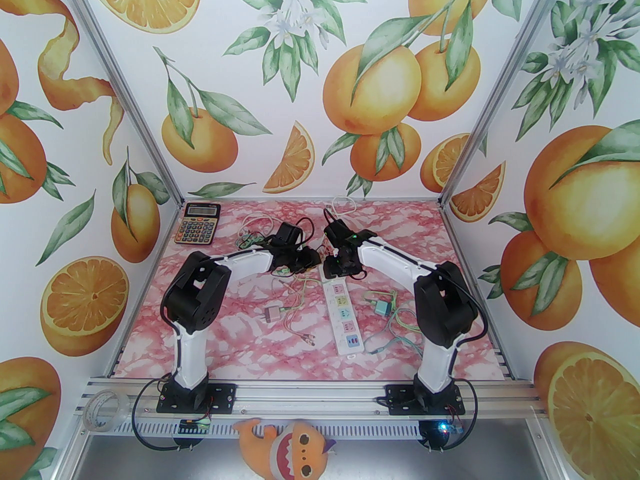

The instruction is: Pull the plug off the socket

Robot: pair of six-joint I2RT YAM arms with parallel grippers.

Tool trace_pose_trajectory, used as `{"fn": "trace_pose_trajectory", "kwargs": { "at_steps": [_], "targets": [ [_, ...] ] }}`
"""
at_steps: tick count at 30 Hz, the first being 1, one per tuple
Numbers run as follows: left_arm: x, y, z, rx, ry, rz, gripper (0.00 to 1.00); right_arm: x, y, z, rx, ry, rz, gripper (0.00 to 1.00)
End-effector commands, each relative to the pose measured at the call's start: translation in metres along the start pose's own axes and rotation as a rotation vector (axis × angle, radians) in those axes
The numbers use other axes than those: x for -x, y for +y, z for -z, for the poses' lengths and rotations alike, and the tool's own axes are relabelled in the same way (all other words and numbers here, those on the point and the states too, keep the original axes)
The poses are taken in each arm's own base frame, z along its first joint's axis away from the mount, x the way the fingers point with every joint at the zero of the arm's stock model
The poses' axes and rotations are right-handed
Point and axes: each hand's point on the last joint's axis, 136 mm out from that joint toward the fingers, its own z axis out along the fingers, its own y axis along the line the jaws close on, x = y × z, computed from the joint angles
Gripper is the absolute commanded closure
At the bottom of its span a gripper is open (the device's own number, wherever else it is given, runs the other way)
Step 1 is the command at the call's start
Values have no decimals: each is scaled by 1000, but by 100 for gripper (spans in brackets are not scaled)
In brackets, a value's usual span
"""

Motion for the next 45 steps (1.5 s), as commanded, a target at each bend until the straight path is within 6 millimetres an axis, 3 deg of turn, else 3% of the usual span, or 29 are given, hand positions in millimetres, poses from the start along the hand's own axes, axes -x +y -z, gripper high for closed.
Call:
{"fn": "trace_pose_trajectory", "kwargs": {
  "at_steps": [1,4,15,24,36,45],
  "targets": [
    [-1,-11,-8,-26,15,-21,63,15,6,14,43,-62,-2,52],
    [-6,-2,-17,-8,33,-16,59,14,6,13,46,-60,-3,52],
    [-26,35,-31,175,99,-11,70,16,7,16,9,-57,5,54],
    [-32,45,-34,213,115,-3,71,17,34,19,-9,-54,71,54],
    [-34,50,-31,246,121,-21,72,33,-2,42,81,-94,-90,54],
    [-26,40,-24,238,105,-39,72,41,-35,70,-16,-197,-151,53]
  ]
}}
